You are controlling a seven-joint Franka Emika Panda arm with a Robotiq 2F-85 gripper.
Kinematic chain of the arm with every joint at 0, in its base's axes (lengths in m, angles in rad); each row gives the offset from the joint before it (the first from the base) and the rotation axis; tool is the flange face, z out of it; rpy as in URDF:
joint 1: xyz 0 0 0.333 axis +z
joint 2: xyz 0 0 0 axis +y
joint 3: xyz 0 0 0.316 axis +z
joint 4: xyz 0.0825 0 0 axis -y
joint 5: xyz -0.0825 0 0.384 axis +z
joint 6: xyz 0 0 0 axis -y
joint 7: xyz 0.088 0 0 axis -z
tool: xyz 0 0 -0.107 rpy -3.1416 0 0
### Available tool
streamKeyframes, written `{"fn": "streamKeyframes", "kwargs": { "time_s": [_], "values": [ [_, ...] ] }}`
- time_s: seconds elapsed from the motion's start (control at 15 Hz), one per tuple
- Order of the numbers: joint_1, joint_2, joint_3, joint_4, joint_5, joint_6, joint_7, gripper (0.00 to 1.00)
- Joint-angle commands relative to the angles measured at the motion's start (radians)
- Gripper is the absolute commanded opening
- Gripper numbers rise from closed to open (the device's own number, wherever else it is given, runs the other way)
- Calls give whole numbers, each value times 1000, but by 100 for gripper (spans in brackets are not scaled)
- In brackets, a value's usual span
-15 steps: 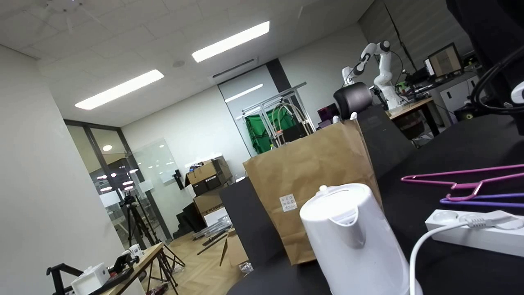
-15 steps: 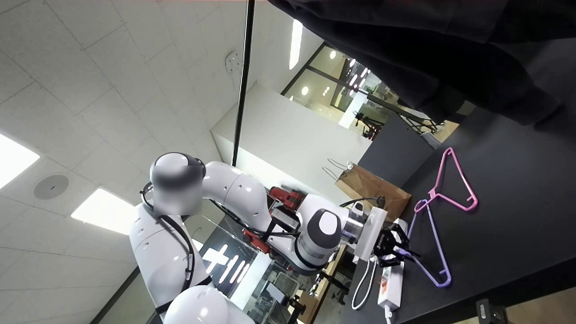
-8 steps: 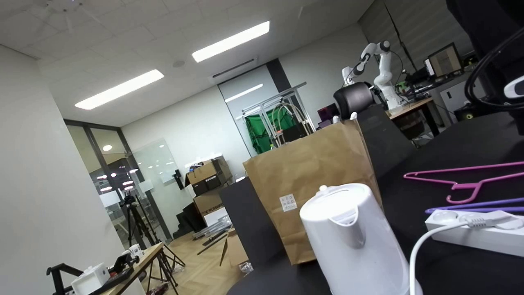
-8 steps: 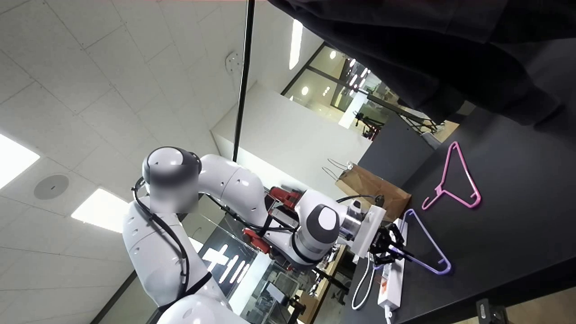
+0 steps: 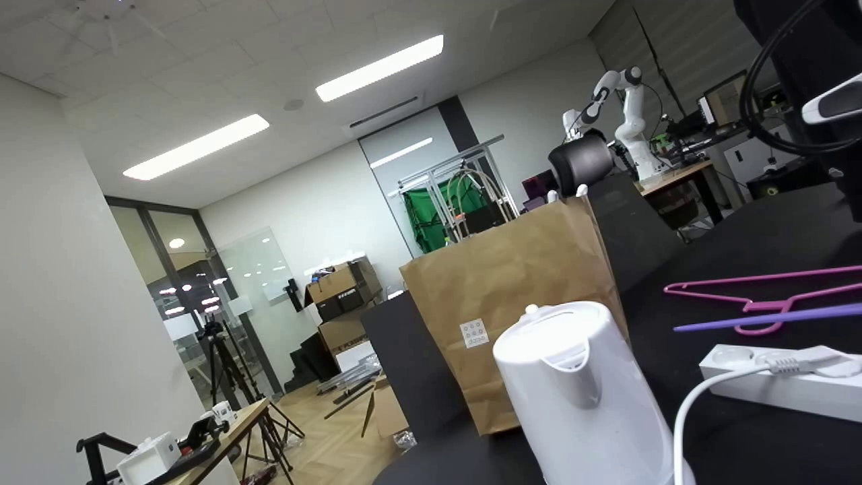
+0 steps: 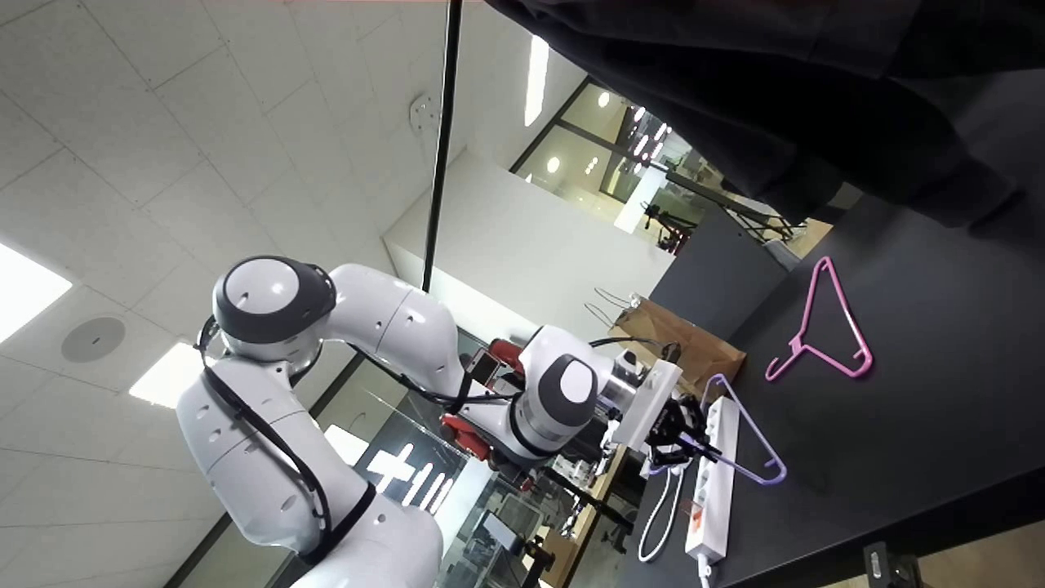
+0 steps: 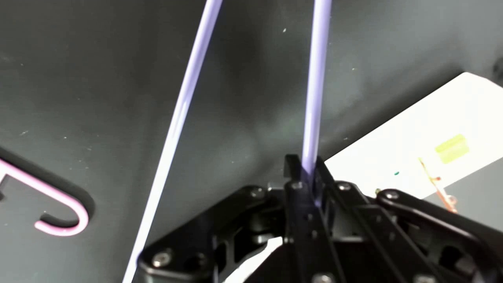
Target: Hang the blue coat hanger on the rod
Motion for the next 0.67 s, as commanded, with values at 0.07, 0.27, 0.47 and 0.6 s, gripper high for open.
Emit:
{"fn": "streamKeyframes", "kwargs": {
  "time_s": [0.07,0.27,0.47,0.6],
  "values": [
    [-318,5,284,19,80,-197,-184,2],
    [-498,-17,437,42,156,-310,-283,2],
    [-671,-25,588,73,221,-382,-353,2],
    [-781,-6,682,92,259,-409,-376,2]
  ]
}}
